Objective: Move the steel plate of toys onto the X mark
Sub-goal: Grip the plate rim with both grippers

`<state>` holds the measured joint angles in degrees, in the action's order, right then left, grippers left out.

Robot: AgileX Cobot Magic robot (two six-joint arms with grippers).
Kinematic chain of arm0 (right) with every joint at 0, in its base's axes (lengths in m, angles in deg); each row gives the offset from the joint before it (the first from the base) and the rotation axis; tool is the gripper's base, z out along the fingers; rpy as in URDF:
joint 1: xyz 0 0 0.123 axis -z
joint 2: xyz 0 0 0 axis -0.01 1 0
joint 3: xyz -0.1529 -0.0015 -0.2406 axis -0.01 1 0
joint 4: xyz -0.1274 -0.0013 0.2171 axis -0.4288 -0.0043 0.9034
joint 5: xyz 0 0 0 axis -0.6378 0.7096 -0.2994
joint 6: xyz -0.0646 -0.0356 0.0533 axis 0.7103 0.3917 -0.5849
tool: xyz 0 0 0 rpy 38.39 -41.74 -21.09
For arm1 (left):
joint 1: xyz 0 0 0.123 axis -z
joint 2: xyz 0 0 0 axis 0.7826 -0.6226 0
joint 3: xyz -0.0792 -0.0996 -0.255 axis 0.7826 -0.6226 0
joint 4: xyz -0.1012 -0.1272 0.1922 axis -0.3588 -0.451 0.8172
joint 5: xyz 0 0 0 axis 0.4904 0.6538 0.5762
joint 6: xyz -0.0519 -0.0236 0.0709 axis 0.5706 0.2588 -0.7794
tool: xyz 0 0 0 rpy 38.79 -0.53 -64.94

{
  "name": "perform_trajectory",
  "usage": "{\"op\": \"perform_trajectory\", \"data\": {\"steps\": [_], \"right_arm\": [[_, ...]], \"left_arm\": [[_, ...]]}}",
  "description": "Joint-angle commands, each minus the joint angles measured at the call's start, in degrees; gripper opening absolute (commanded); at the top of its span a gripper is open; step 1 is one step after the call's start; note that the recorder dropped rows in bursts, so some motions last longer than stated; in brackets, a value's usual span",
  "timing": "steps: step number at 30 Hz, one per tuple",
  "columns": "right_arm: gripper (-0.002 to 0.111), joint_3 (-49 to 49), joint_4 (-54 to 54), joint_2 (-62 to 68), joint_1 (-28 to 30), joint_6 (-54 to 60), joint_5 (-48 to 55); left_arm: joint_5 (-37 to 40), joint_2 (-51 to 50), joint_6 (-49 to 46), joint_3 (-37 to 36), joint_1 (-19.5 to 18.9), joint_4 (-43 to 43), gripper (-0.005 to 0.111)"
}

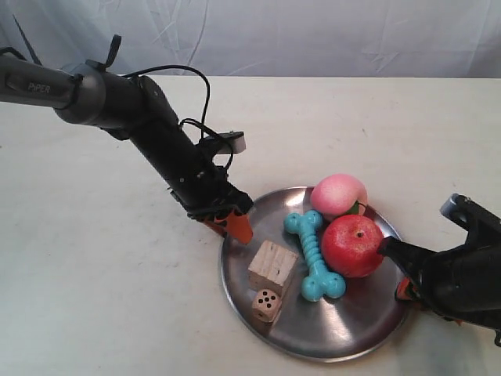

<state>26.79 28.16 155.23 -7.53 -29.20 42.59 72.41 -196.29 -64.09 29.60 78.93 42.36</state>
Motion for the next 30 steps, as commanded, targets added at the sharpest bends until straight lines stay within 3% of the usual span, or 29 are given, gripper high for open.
{"op": "perform_trajectory", "data": {"steps": [1, 4, 24, 30], "right_arm": [[0.000, 1.4, 0.4, 3.6, -0.7, 0.2, 2.7], [-0.001, 1.4, 0.4, 3.6, -0.7, 0.2, 2.7], [-0.001, -2.7, 1.2, 3.6, -0.6, 3.0, 15.4], [-0.001, -3.3, 1.0, 1.4, -0.6, 3.1, 20.0]], "left_arm": [[1.3, -0.7, -0.2, -0.2, 2.1, -0.7, 0.017], [0.8, -0.7, -0.4, -0.2, 2.2, -0.8, 0.000], [8.0, -0.6, 3.8, 0.0, 2.4, -0.2, 0.000], [14.1, 0.1, 7.9, 5.2, 2.4, 5.2, 0.000]]}}
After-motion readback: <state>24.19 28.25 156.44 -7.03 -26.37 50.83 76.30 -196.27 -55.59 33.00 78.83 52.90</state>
